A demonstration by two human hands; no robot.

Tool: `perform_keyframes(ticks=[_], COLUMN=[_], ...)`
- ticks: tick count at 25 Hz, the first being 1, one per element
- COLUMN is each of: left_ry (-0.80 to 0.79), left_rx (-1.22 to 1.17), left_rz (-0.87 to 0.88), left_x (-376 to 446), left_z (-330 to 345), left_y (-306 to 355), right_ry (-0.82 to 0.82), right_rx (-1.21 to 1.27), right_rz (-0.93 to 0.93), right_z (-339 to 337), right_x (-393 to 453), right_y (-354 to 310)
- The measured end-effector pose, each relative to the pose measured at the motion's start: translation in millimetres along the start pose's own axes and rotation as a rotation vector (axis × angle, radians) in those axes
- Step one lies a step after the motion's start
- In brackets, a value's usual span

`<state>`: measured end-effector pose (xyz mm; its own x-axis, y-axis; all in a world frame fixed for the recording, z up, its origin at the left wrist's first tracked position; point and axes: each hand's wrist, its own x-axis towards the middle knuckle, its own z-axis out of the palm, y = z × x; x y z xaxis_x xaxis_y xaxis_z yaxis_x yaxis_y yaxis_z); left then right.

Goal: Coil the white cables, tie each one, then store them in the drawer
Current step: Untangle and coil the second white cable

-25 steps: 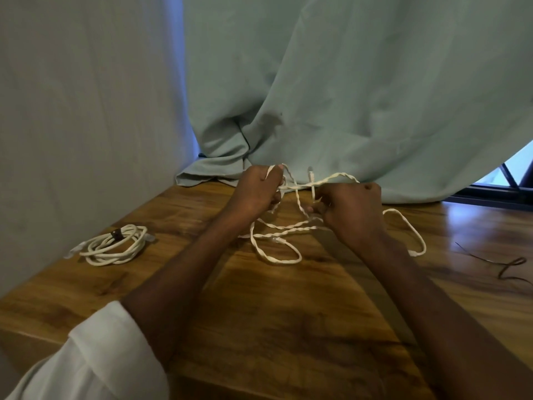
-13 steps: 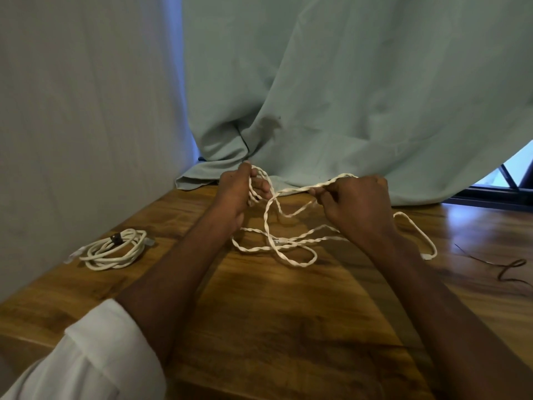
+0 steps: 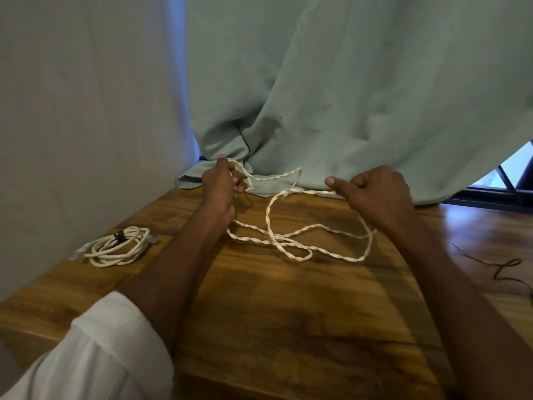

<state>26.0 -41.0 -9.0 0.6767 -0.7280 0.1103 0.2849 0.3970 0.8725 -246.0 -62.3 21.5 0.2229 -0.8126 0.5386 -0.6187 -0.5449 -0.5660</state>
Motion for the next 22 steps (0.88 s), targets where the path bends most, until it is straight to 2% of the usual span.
perform_keyframes(ticks=[2, 4, 6, 9, 12, 14, 17, 19, 22], left_ry=[-0.112, -0.234, -0.363, -0.608, -0.835, -0.931, -0.964, -1.021, -1.113], left_rx=[-0.014, 0.0, 0.017, 0.005, 0.009, -0.003, -0.018, 0.007, 0.029], left_rz=[0.046, 0.097, 0.145, 0.148, 0.091, 0.029, -0.095, -0.134, -0.15], left_x=[-5, -11, -19, -40, -59, -64, -60, -61, -62], left_z=[5, 12, 18, 27, 34, 35, 32, 28, 27], left_y=[2, 5, 9, 15, 20, 23, 27, 29, 31], right_ry=[0.29, 0.382, 0.271, 0.027, -0.157, -0.172, -0.157, -0.153, -0.073], right_rx=[-0.123, -0.042, -0.049, -0.032, 0.35, 0.516, 0.582, 0.576, 0.417], right_rz=[-0.144, -0.305, -0.396, -0.351, -0.285, -0.27, -0.171, -0.124, -0.116], right_z=[8, 17, 29, 37, 36, 34, 37, 41, 44], right_x=[0, -1, 0, -1, -3, -3, -4, -3, 0], right_y=[2, -7, -12, -16, -19, -20, -24, -24, -20])
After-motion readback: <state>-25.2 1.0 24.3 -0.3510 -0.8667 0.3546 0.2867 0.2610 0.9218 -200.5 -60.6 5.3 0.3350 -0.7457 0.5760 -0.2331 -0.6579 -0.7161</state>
